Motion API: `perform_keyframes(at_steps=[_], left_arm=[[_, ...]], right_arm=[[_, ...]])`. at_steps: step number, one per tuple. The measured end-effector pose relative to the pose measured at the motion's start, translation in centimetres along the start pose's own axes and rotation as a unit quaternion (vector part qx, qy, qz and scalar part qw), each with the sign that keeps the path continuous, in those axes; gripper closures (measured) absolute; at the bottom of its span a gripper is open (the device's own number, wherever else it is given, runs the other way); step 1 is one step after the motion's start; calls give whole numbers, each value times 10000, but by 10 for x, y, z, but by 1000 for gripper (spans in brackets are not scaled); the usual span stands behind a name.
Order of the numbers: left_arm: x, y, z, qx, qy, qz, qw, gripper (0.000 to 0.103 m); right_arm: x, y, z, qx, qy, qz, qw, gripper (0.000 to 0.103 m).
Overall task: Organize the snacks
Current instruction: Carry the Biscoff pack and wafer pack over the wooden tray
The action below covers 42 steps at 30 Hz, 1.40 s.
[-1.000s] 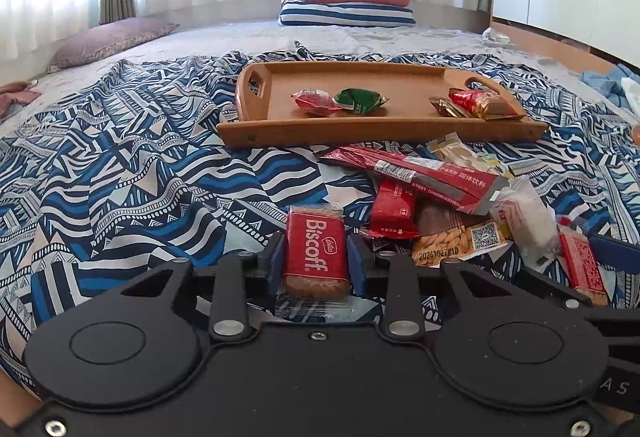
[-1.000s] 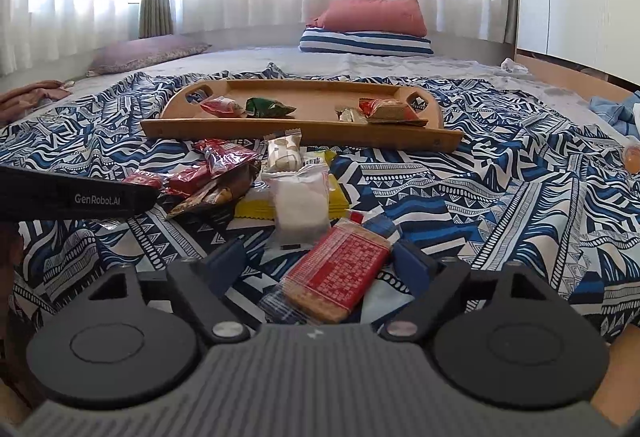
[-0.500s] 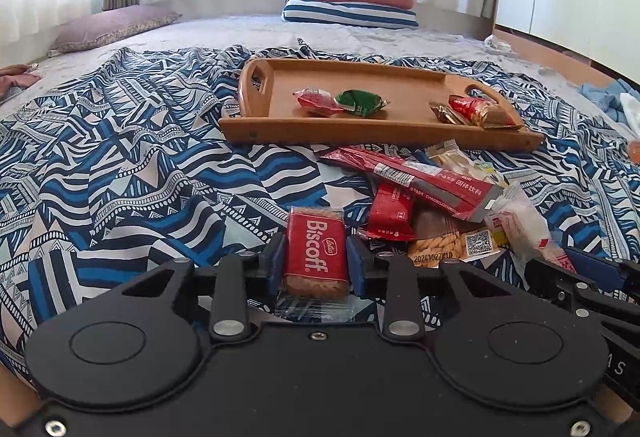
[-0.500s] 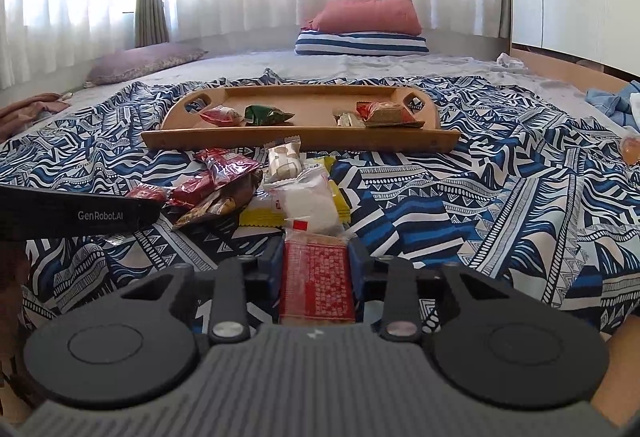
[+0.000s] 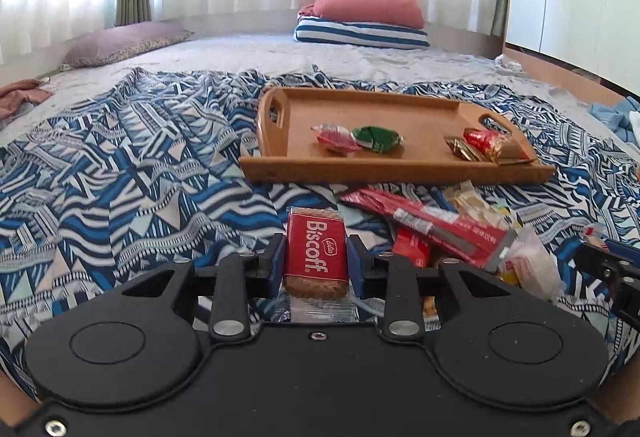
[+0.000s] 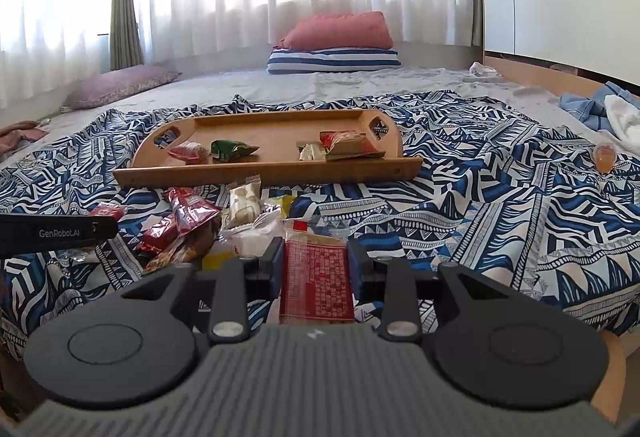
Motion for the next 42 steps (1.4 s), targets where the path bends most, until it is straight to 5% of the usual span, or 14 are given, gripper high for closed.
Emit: perform_keyframes(at_steps=[9, 24, 42], left_arm=[[-4, -17, -45, 145, -118, 50, 9998, 73], [-32, -85, -114, 44, 248, 85, 9996, 73], [-54, -156, -111, -432, 375, -149, 9982, 73]], right_arm=[[4, -25, -37, -6, -90, 6, 10000, 66], [-26, -118, -120, -637, -588, -872, 9924, 66], [-74, -213, -112, -1590, -402, -865, 9827, 66]])
Point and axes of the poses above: each gripper's, at about its wrist camera, not at the fingertips, and y roughly against the way its jaws point, x to its right, z to its underside, the point moved 7 cm from there along -y, roughly the way its jaws point, and after that the axes turned 13 degrees about z, right-handed, at the moved point
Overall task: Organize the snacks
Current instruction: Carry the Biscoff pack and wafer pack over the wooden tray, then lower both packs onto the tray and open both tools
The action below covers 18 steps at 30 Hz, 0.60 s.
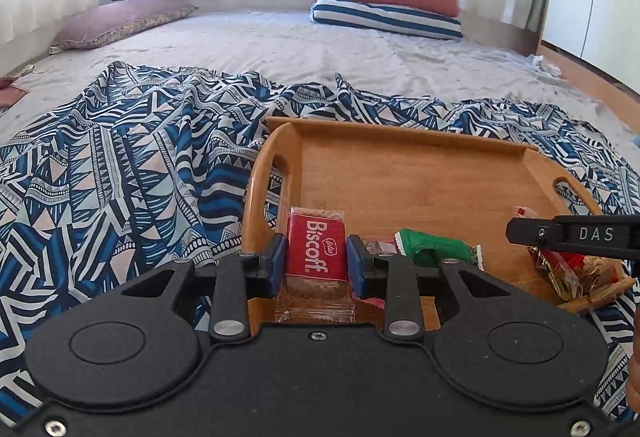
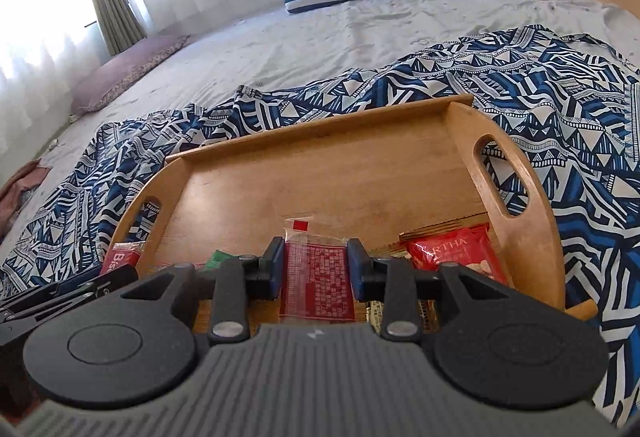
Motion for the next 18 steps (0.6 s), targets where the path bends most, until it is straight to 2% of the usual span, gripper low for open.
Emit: perform_keyframes(at_steps=[18], left_arm=[[0, -12, 7, -19, -25, 34, 10000, 72]], right_arm=[[-1, -21, 6, -60, 65, 67, 9999, 65]])
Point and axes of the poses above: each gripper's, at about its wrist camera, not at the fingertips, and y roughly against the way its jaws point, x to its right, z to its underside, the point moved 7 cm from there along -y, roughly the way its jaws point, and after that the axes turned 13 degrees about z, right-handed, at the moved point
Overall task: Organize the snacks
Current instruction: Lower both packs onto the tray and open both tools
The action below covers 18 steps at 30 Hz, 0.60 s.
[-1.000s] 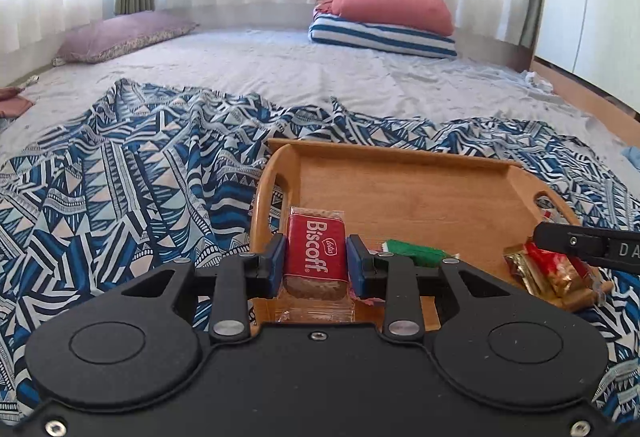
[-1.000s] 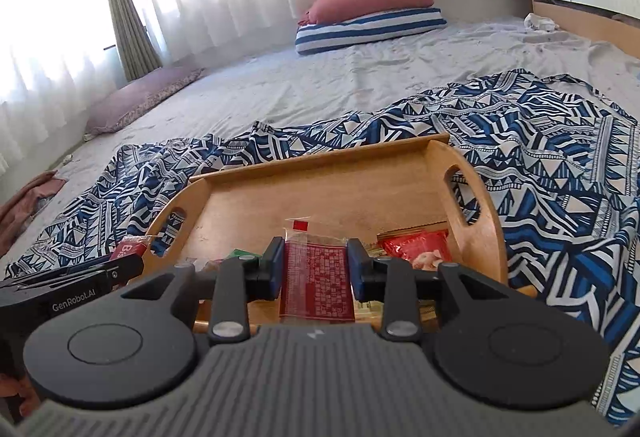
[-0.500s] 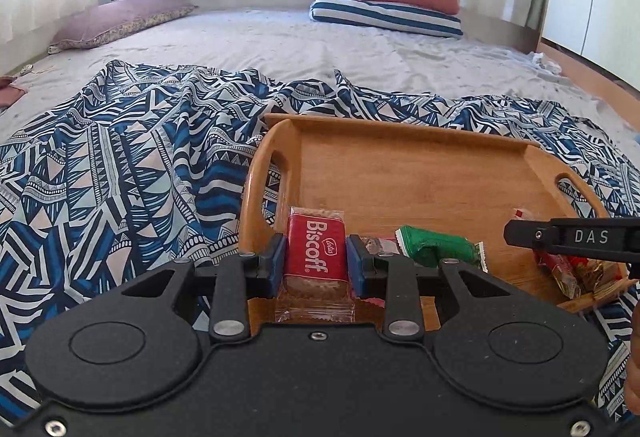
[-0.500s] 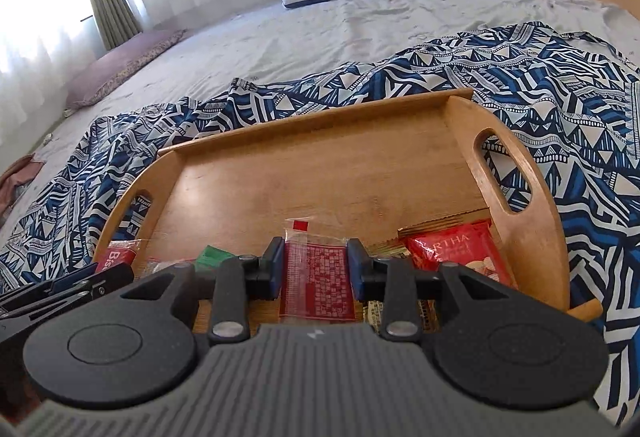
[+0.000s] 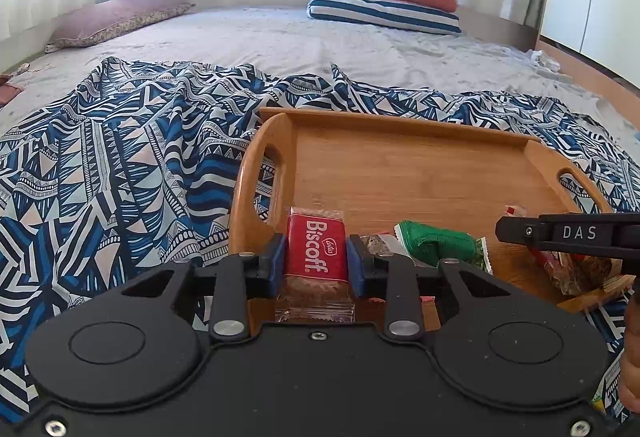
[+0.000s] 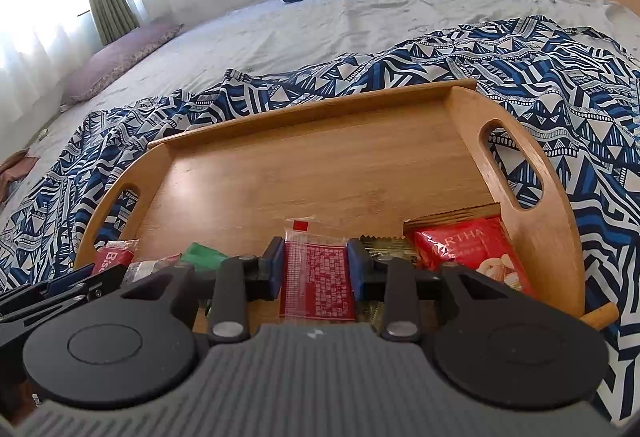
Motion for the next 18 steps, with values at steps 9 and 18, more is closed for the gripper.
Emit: perform_keyframes(at_steps=[9, 18], left_arm=[[4, 2, 0, 4, -122, 55, 9999, 57], [16, 31, 0, 271, -416, 183, 9986, 19]], right_arm=[[-2, 4, 1, 94, 79, -50, 9999, 41], [1, 24, 0, 341, 196, -95, 9992, 25]])
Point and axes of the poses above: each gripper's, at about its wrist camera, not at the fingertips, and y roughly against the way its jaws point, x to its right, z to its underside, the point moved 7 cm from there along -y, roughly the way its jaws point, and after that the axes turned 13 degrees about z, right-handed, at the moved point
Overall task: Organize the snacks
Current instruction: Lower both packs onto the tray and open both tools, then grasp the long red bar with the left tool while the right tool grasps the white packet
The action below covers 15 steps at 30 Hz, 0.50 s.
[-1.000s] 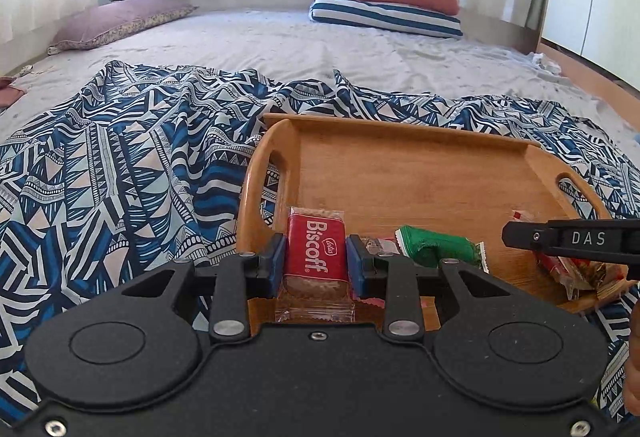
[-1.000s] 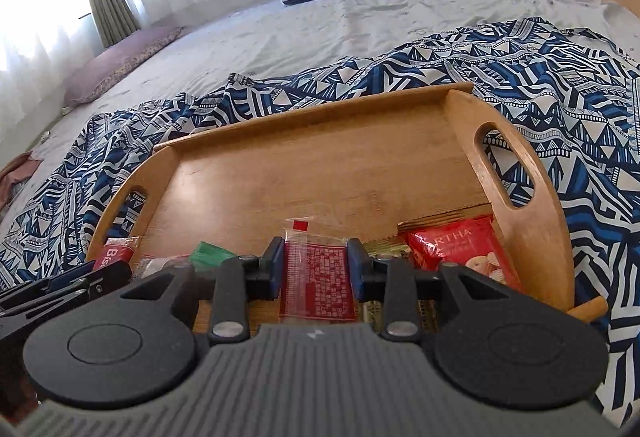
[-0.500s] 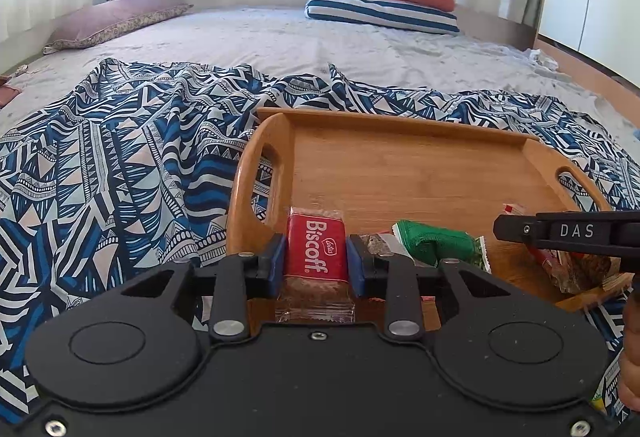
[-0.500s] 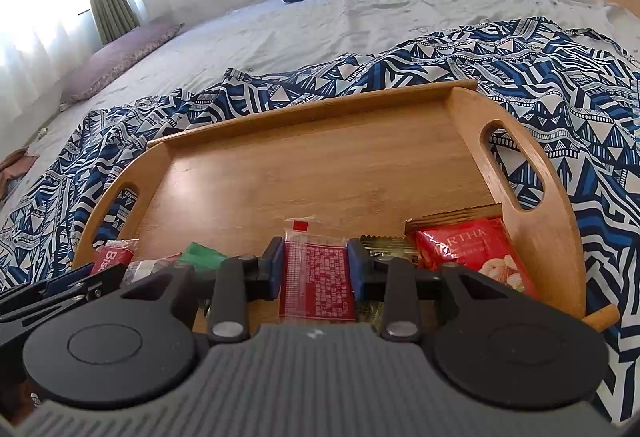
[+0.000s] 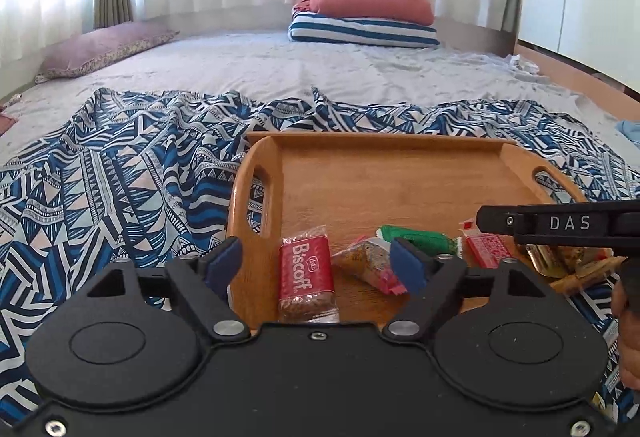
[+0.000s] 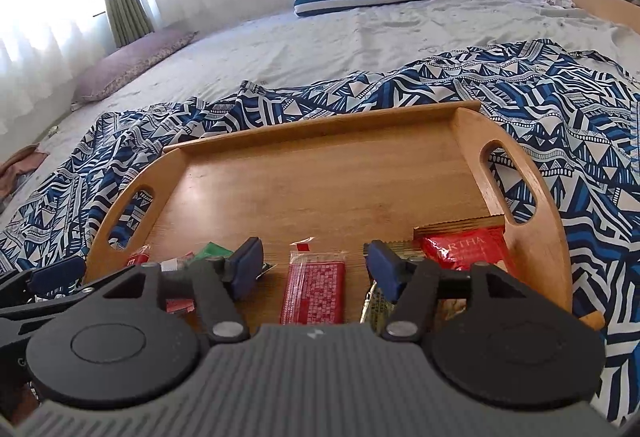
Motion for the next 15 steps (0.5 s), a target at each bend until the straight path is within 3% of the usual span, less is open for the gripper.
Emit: perform_keyframes(at_steps=[4, 9, 15], left_arm=[[9, 17, 4, 68, -68, 188, 9998, 14], [24, 41, 13, 202, -257, 349, 9989, 10], [36, 63, 27, 156, -71, 663, 9977, 8]], right_arm=[[4, 17, 3, 184, 182, 39, 9997, 11], [11, 42, 12, 424, 404, 92, 9982, 6], [28, 75, 26, 718, 423, 115, 9965, 1]])
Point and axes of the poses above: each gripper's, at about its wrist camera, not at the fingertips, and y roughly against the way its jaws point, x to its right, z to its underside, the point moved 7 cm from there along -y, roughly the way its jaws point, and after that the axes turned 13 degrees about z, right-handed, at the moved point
